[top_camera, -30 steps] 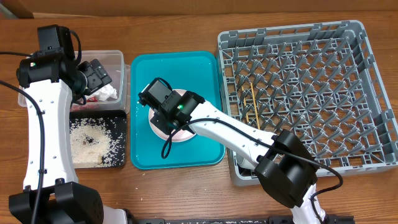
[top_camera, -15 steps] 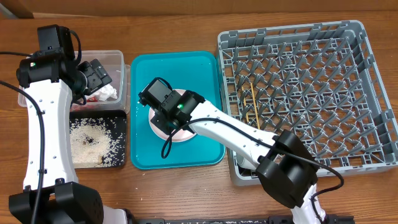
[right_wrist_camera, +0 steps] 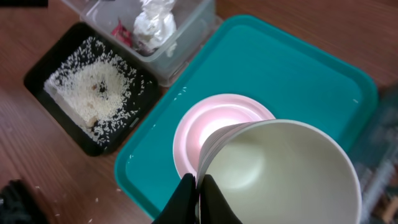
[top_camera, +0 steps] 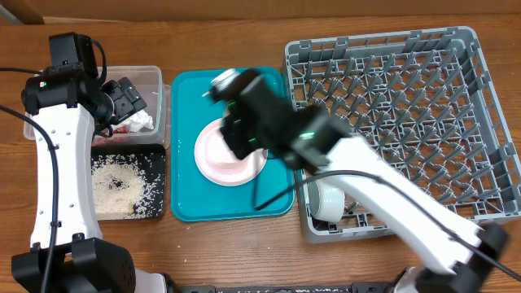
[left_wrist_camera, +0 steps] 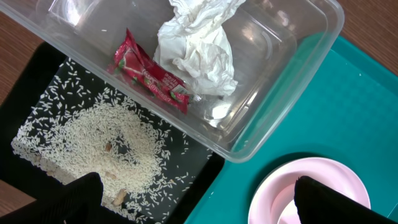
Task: Sort waste into correct bins and load items into the dishwasher
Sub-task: 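Lift the white cup and carry it right to the rack's back corner, then set the cup upside down in the rack and open the right gripper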
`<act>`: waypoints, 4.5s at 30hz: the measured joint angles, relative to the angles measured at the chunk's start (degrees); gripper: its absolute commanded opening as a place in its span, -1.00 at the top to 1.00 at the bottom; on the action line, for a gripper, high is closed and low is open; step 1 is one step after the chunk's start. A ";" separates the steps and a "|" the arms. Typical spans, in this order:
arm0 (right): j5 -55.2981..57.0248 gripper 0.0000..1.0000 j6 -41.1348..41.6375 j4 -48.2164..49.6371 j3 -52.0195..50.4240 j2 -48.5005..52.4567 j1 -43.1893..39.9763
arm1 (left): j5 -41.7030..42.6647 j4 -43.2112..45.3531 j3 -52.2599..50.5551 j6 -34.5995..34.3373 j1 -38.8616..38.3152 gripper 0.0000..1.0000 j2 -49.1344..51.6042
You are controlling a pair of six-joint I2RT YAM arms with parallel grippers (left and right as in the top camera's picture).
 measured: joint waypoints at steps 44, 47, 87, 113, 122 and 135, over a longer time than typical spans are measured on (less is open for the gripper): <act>-73.20 0.92 2.12 20.31 -38.80 -4.17 -42.10 | 0.00 0.00 0.00 0.00 0.00 -1.00 0.00; -73.11 0.92 2.14 20.94 -39.58 -4.17 -42.60 | 0.00 0.00 0.00 0.00 0.00 -1.00 0.00; -59.80 0.92 43.43 85.72 -45.90 -2.27 -46.77 | -0.02 0.04 0.00 0.00 0.00 -1.00 0.00; -53.81 0.92 66.29 98.88 -29.94 23.43 -43.23 | 0.00 0.00 0.00 0.00 0.00 -1.00 0.00; -51.10 0.92 66.64 99.84 -29.86 25.40 -39.56 | 0.00 0.00 0.00 0.00 0.00 -1.00 0.00; -53.27 0.80 63.73 94.90 -28.70 25.73 -41.35 | 0.00 0.00 0.00 0.00 0.00 -1.00 0.00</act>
